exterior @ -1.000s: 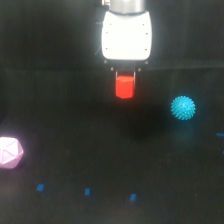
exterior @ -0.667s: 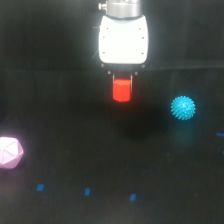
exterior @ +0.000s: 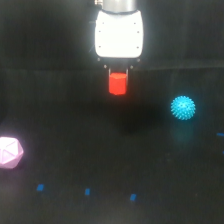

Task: Pick up the red object from the table

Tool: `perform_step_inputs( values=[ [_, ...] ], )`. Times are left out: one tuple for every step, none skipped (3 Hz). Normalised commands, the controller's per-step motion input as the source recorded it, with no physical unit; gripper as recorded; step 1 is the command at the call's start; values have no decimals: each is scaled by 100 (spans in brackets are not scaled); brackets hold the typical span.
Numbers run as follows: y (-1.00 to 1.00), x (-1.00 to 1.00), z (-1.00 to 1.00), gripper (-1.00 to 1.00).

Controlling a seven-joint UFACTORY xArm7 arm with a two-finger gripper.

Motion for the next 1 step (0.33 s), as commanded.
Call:
perform_step_inputs(
  values=[
    [-15, 55, 80, -63]
  ],
)
